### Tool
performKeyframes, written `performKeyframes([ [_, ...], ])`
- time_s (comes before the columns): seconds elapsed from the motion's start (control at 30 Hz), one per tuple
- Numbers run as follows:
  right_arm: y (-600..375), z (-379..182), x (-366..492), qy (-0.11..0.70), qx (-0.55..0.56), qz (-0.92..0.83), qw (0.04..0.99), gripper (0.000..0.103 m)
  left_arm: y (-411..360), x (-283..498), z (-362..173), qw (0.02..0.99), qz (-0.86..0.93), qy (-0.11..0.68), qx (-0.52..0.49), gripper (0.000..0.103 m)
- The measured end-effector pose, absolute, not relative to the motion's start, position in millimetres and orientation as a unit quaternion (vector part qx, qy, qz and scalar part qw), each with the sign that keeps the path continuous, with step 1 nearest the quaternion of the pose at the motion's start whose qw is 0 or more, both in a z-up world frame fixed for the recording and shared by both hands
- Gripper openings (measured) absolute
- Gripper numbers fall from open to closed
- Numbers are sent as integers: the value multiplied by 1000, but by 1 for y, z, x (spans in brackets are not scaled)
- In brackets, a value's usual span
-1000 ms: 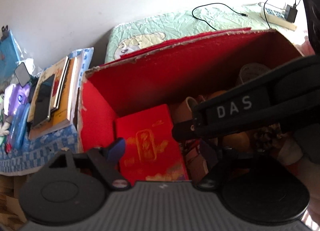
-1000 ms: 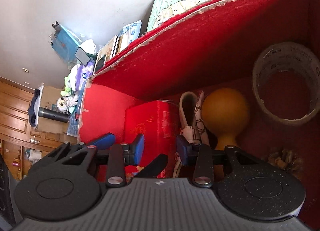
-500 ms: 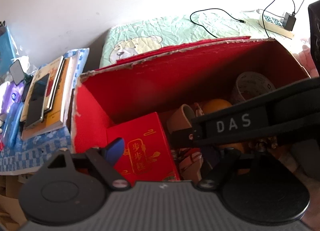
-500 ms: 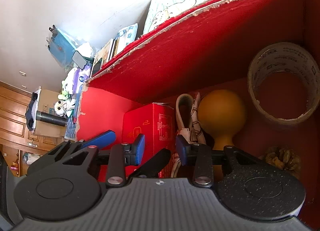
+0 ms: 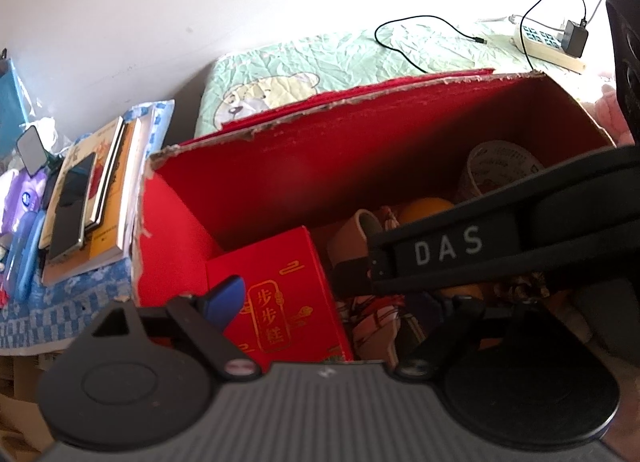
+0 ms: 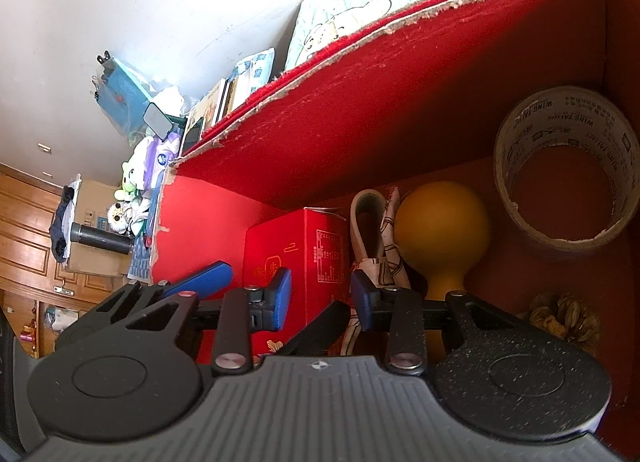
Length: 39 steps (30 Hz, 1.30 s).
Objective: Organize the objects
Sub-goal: 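Hold the gift box down inside the box beside the sandal with the right tool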
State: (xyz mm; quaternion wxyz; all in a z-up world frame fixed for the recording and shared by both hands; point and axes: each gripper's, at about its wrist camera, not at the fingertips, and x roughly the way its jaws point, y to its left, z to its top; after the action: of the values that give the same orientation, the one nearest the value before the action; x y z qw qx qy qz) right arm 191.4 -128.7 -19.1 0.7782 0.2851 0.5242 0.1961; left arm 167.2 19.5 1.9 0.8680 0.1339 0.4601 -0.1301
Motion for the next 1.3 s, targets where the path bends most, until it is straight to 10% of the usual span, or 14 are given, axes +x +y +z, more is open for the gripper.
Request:
performKeyframes([
  [1.3,-121,-13,177,488,250,160,821,33,14,164,-4,871,-91,464,136,95],
])
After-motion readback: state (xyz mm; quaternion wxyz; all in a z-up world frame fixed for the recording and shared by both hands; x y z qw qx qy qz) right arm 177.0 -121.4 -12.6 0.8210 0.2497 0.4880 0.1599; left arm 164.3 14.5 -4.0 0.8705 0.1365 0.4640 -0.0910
